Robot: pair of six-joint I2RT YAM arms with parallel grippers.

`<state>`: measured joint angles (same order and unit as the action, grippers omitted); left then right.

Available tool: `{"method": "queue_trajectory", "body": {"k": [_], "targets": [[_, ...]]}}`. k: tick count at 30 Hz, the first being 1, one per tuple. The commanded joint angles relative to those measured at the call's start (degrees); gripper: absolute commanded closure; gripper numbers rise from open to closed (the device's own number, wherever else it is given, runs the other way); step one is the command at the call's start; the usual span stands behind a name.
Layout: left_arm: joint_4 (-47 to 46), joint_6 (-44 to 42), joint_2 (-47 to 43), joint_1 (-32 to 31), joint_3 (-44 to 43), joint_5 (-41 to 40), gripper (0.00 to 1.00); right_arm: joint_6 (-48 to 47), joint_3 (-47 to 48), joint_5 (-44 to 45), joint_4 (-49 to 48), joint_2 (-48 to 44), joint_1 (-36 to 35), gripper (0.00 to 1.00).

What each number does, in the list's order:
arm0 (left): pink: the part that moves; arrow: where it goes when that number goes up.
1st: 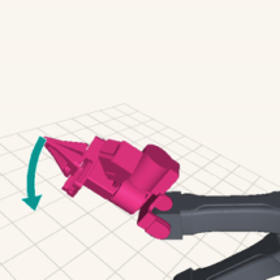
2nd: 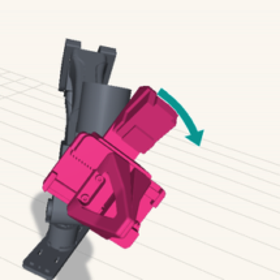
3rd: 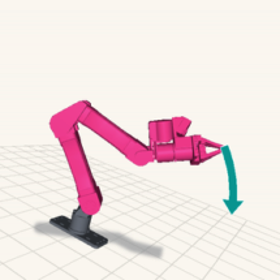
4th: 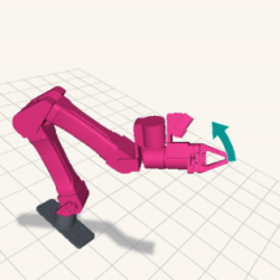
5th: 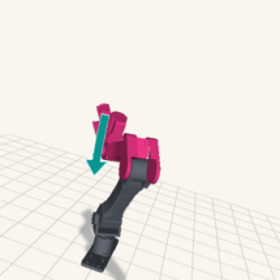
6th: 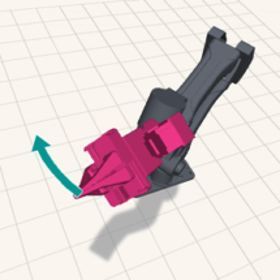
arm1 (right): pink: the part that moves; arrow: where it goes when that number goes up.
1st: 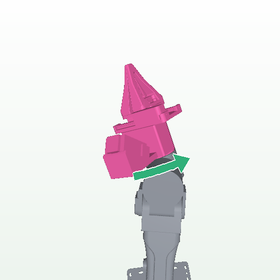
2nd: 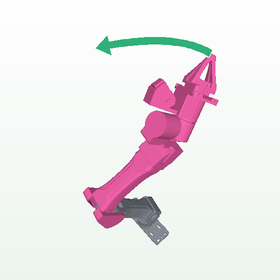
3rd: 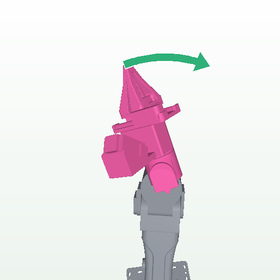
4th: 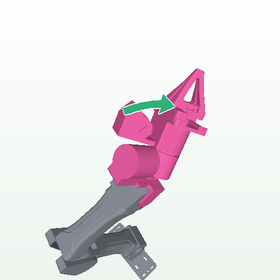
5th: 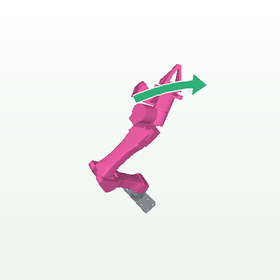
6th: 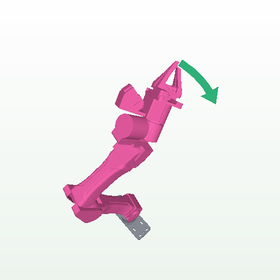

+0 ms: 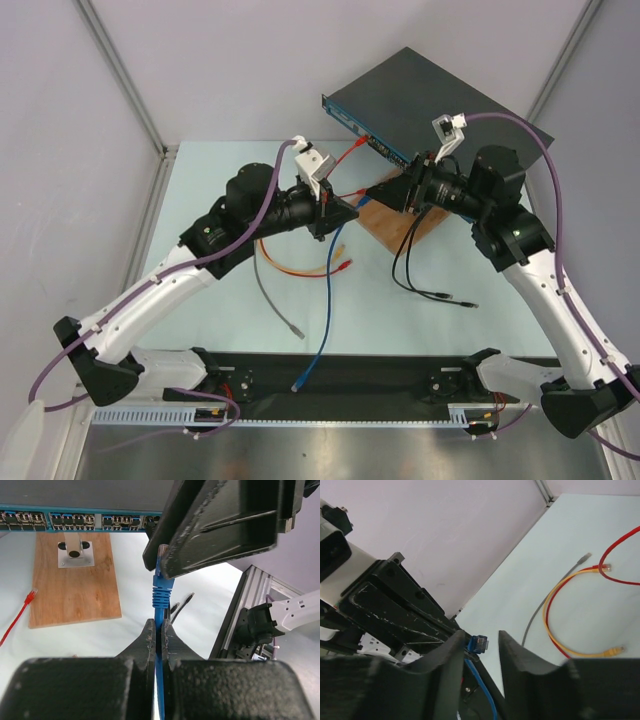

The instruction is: Insert the plug into the switch port

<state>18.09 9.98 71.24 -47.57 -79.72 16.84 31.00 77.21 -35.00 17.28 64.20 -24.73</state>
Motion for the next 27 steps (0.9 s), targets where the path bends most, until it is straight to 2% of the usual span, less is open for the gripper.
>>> {"method": "queue_trajectory", "body": {"k": [1,3,5,6,7,13,18,21,27], "targets": [[-2.62,-0.92,-1.28,-0.59,-1.58,1.96,1.0,1.07,-0.3,-0.5,-1.54,0.22,-0.49,0.67],[-2.7,-1.27,-1.11,-0.68,-1.58,2.23,1.0,1.78,-0.39,-0.76,-2.25,0.48,-0.41,0.79],[-2.53,-1.89,-1.19,-0.86,-1.66,2.23,0.98,2.92,-0.57,-1.12,-3.03,0.83,-0.06,0.86],[-2.44,-2.94,-1.28,-1.12,-1.66,2.14,0.96,3.36,-0.74,-1.55,-3.21,0.92,0.03,0.95],[-2.62,-3.56,-1.28,-1.21,-1.66,1.8,0.87,4.14,-1.01,-1.65,-3.22,1.01,0.21,1.0],[-3.76,-9.01,-1.37,-1.38,-2.54,-1.46,0.72,9.33,-3.03,-3.67,-4.36,1.27,1.44,1.0],[-4.81,-11.11,-1.72,-1.47,-1.4,-2.34,0.68,14.69,-3.82,-5.77,-5.76,2.15,4.16,1.0],[-5.43,-11.91,-2.51,-1.47,0.0,-3.04,0.62,16.8,-3.99,-6.83,-6.55,2.42,5.3,1.0],[-9.91,-13.05,-3.92,-1.47,4.05,-3.22,0.57,19.18,-4.35,-8.06,-8.22,2.59,5.57,1.0]]}}
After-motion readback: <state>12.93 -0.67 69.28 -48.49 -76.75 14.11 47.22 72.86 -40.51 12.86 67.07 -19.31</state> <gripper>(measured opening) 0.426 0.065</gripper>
